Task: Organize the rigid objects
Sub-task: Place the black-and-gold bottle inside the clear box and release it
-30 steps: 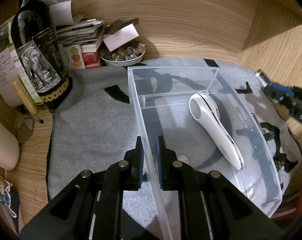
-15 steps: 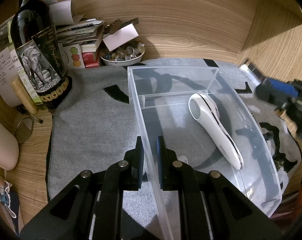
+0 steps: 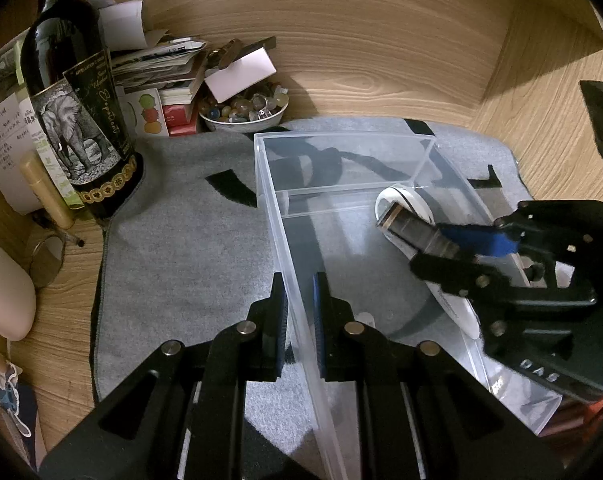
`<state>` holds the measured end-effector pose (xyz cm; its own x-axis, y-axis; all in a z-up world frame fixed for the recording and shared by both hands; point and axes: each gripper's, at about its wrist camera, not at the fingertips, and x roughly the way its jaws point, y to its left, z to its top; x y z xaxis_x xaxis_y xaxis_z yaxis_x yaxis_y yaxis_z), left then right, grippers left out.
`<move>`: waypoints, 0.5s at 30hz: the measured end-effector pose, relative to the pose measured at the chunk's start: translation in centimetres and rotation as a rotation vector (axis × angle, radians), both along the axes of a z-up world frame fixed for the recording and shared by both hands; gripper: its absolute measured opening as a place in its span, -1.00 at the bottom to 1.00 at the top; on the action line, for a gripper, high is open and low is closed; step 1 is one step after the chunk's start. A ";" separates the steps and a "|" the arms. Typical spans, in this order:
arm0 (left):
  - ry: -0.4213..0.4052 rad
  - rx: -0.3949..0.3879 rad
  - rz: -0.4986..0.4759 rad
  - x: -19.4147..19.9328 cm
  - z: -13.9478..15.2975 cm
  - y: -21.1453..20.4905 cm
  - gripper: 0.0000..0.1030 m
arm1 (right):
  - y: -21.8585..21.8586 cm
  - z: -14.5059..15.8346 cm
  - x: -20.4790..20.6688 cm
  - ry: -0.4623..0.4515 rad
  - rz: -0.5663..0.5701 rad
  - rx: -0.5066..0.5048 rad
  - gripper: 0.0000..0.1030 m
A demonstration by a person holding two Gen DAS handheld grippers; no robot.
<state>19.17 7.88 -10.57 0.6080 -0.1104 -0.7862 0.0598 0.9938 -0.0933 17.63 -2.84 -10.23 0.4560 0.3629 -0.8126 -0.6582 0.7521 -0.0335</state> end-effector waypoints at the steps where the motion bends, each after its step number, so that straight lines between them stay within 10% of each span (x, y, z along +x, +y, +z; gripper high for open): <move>1: 0.000 0.000 0.000 0.0 0.0 0.0 -0.78 | 0.1 -0.1 0.0 0.004 0.006 -0.008 -0.59; 15: -0.001 0.000 0.000 0.0 0.0 -0.1 -0.78 | -0.3 0.5 -0.2 -0.005 -0.003 -0.004 -0.56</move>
